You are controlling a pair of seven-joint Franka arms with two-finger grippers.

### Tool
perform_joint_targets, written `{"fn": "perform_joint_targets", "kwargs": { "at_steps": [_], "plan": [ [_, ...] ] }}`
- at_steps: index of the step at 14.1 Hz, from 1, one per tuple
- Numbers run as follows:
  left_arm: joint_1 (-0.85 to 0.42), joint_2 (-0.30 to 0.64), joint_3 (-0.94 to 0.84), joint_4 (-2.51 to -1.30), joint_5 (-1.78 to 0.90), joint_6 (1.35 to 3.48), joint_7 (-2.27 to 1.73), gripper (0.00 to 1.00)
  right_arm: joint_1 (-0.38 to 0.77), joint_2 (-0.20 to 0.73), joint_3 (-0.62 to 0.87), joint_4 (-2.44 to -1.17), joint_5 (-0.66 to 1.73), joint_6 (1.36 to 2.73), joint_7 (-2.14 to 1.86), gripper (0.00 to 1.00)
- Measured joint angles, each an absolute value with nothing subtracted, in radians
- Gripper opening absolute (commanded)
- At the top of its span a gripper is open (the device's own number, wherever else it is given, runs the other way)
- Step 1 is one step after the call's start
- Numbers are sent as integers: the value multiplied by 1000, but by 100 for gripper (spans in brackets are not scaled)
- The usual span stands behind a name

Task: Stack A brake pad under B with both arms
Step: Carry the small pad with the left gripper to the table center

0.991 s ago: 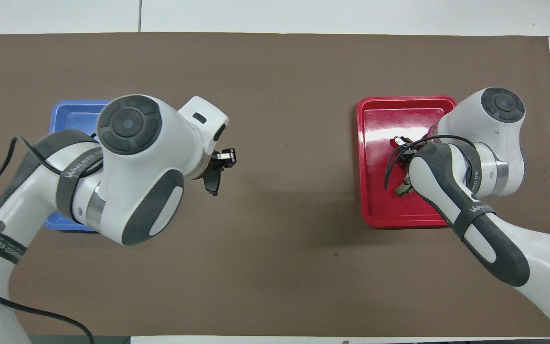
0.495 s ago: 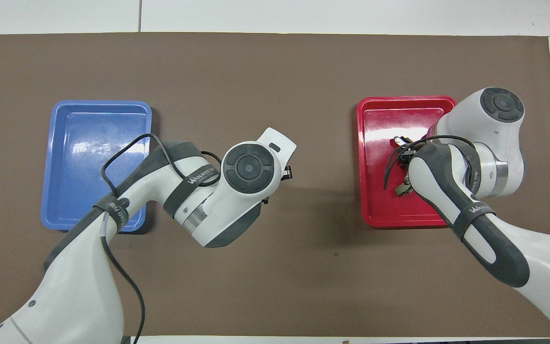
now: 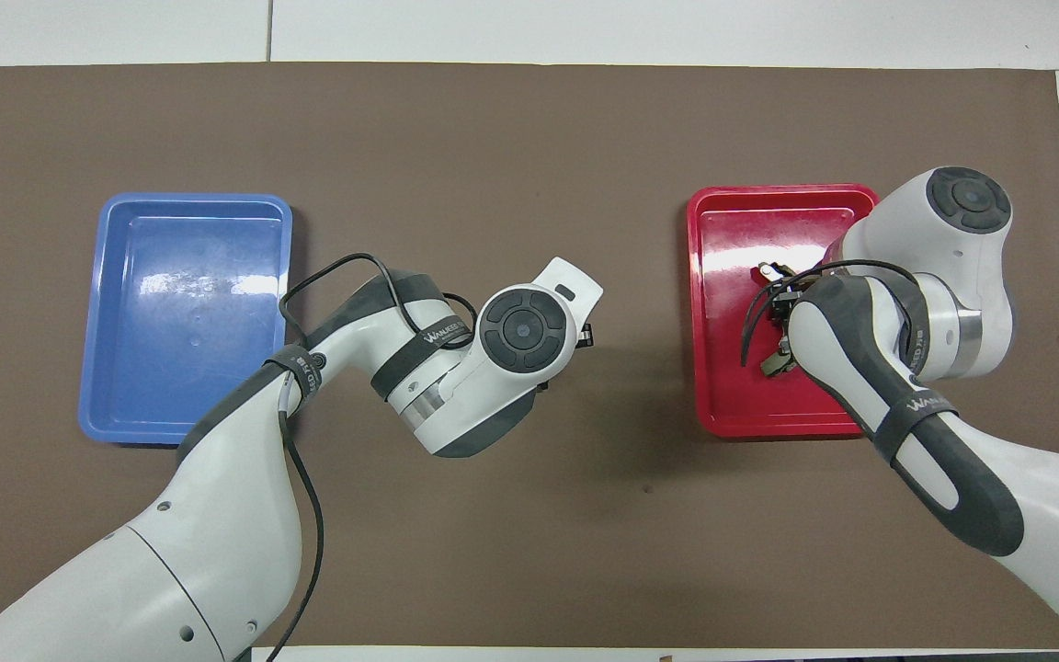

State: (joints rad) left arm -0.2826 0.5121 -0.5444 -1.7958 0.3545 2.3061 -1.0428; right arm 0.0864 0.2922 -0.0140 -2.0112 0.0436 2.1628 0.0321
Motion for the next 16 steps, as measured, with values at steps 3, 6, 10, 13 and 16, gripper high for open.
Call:
{"fn": "perform_joint_targets", "kwargs": {
  "at_steps": [3, 6, 10, 13, 16],
  "plan": [
    [-283, 515, -544, -1795, 356, 2306, -1043, 1, 86, 287, -14, -2011, 44, 2160, 32, 49],
    [-286, 523, -544, -1795, 356, 2319, -1047, 1, 86, 287, -14, -2011, 44, 2160, 32, 40],
    [-322, 527, -543, -1795, 356, 2331, -1085, 1, 86, 287, -14, -2011, 43, 2160, 32, 18],
    [-340, 529, -528, -1794, 356, 2336, -1096, 20, 86, 287, -14, -2011, 43, 2160, 32, 0],
    [-341, 532, -515, -1783, 357, 2337, -1096, 42, 86, 283, -16, -1997, 42, 2137, 5, 0]
  ]
}}
